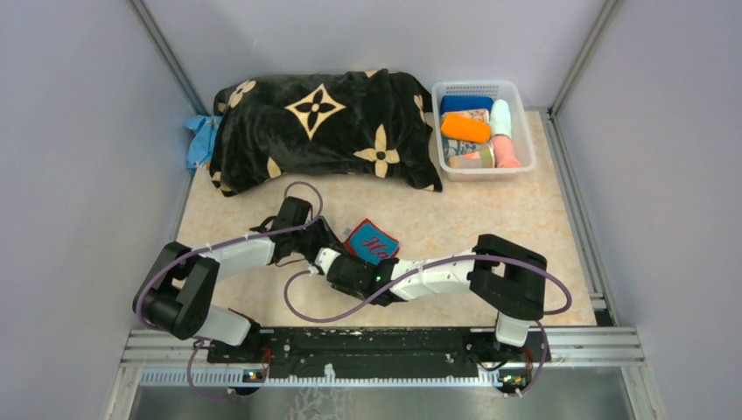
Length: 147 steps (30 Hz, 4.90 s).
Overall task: Roll the towels
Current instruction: Roll the towel at the center of the board.
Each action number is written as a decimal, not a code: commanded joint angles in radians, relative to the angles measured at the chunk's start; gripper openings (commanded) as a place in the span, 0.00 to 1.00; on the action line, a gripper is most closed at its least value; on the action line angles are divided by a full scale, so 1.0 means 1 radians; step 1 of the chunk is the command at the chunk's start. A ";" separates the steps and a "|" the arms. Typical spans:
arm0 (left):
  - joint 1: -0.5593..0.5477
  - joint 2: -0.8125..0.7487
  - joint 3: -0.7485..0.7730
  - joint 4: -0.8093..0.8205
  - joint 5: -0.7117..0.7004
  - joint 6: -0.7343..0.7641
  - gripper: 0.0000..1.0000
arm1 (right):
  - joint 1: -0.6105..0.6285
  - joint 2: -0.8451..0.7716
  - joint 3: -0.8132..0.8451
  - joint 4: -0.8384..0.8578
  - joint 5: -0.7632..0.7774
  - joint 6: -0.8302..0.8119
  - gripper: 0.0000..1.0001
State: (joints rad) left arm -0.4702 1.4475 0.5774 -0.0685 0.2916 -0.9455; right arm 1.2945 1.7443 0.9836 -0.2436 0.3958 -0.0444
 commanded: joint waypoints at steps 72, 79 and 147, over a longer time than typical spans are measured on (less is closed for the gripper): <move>-0.081 0.062 -0.001 -0.067 -0.111 0.001 0.55 | -0.021 -0.036 0.038 -0.085 0.034 0.218 0.58; -0.081 0.051 0.005 -0.074 -0.109 0.005 0.60 | -0.017 0.050 0.004 -0.096 0.041 0.219 0.53; -0.077 0.009 -0.112 -0.023 -0.103 -0.085 0.66 | -0.040 -0.160 0.078 -0.161 -0.031 0.157 0.64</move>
State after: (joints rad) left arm -0.5472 1.4132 0.5198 0.0151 0.2817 -1.0534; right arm 1.2163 1.5253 1.0107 -0.3637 0.2100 0.1745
